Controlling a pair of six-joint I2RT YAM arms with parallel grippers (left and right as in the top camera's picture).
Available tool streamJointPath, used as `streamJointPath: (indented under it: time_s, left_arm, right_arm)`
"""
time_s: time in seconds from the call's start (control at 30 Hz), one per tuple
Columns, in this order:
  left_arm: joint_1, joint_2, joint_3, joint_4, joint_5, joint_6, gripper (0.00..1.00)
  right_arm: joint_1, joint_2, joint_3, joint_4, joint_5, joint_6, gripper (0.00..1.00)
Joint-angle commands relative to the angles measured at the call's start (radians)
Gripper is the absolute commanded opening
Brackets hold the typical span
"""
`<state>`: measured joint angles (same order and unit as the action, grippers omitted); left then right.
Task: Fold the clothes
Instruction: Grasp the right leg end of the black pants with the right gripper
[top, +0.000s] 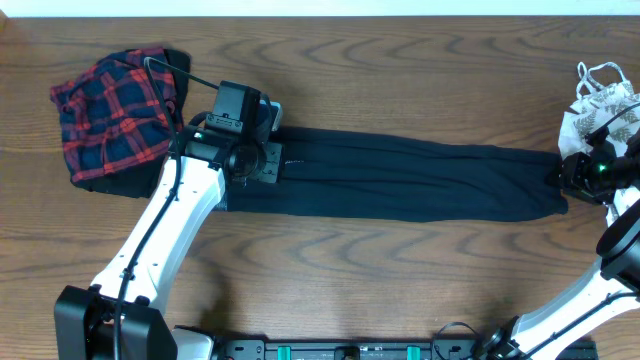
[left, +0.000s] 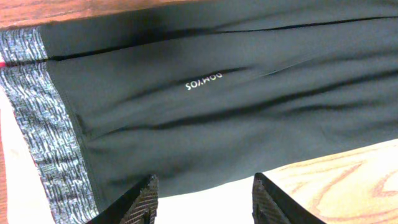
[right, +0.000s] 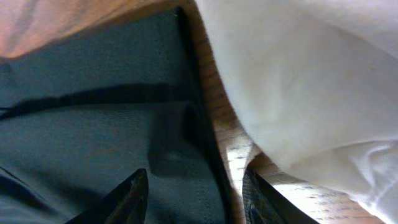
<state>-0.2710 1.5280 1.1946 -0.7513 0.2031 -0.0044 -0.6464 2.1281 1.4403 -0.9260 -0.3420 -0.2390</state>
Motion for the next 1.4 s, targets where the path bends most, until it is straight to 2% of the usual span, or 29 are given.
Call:
streamJointPath:
  time_s: [0.0,0.37,0.43,0.53,0.7,0.93,1.1,1.37]
  left_arm:
    - [-0.001,-0.006,0.007,0.0,-0.005,-0.015,0.49]
    - [-0.001,-0.006,0.007,0.0,-0.005,-0.015,0.49]
    - [-0.001,-0.006,0.007,0.0,-0.005,-0.015,0.49]
    - [-0.001,-0.006,0.007,-0.001,-0.005,-0.015,0.5]
    - [-0.001,-0.006,0.007,0.0,-0.005,-0.015,0.49]
    - [-0.001,-0.006,0.007,0.0,-0.005,-0.015,0.5]
    - [-0.001,-0.006,0.007,0.0,-0.005,-0.015,0.49]
    - [-0.001,-0.006,0.007,0.0,-0.005,-0.015,0.49]
  right_arm:
    - [0.019,0.223,-0.116,0.006,0.032,-0.002,0.52]
    - [0.019,0.223,-0.129,0.018,-0.006,-0.018,0.52]
    - [0.019,0.223,-0.137,0.026,-0.006,-0.017,0.45]
    - [0.018,0.223,-0.14,0.036,-0.006,-0.017,0.25]
    - [0.017,0.223,-0.14,0.044,-0.006,-0.016,0.01]
    - [0.01,0.204,-0.135,0.043,0.024,0.046,0.01]
    - [-0.016,0.078,-0.123,0.068,0.034,0.113,0.01]
    - [-0.021,-0.158,-0.112,0.09,0.209,0.181,0.01]
